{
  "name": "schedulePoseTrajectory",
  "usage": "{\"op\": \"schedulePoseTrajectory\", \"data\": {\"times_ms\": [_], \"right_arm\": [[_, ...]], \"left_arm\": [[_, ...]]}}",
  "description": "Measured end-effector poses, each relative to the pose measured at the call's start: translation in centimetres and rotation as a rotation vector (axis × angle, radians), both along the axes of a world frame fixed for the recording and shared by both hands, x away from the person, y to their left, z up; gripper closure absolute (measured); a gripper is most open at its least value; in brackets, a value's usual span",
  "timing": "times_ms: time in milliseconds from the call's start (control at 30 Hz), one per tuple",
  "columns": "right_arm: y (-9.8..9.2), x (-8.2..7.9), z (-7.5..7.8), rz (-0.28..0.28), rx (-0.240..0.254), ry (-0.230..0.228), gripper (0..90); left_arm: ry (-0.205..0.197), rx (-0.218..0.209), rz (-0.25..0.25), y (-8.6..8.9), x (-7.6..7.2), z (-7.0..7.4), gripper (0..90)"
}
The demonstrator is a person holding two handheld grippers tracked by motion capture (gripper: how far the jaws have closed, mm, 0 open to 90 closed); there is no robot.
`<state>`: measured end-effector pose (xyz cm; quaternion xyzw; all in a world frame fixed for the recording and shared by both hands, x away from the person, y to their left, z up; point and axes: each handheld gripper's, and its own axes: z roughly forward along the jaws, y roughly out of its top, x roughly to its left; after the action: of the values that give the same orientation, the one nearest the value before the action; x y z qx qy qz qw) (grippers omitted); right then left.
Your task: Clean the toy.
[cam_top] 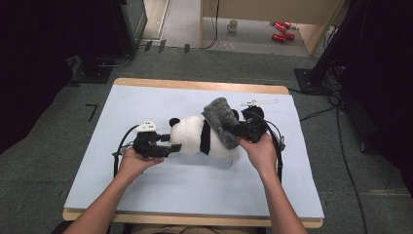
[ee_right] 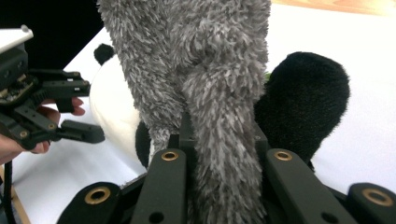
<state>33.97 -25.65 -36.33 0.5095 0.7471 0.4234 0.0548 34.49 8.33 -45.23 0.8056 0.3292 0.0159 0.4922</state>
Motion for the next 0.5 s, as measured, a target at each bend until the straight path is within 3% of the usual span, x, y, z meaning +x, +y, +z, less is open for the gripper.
{"op": "schedulePoseTrajectory", "data": {"times_ms": [133, 300, 433, 500], "right_arm": [[-0.1, 0.5, -0.1, -0.003, 0.008, -0.003, 76.9], [-0.3, 1.0, -0.3, -0.008, 0.022, -0.005, 76.8], [-0.2, 1.0, -0.3, -0.017, 0.018, -0.014, 76.5], [-0.2, 1.1, -0.3, -0.024, 0.018, -0.018, 76.6]], "left_arm": [[-0.003, 0.005, 0.004, -0.1, -0.1, -0.4, 36.3], [-0.013, 0.045, -0.01, -1.0, 0.0, -1.5, 34.7], [-0.065, 0.03, 0.018, -1.8, 0.3, -2.0, 32.2], [-0.062, 0.014, 0.032, -1.9, 0.5, -2.2, 35.0]]}}
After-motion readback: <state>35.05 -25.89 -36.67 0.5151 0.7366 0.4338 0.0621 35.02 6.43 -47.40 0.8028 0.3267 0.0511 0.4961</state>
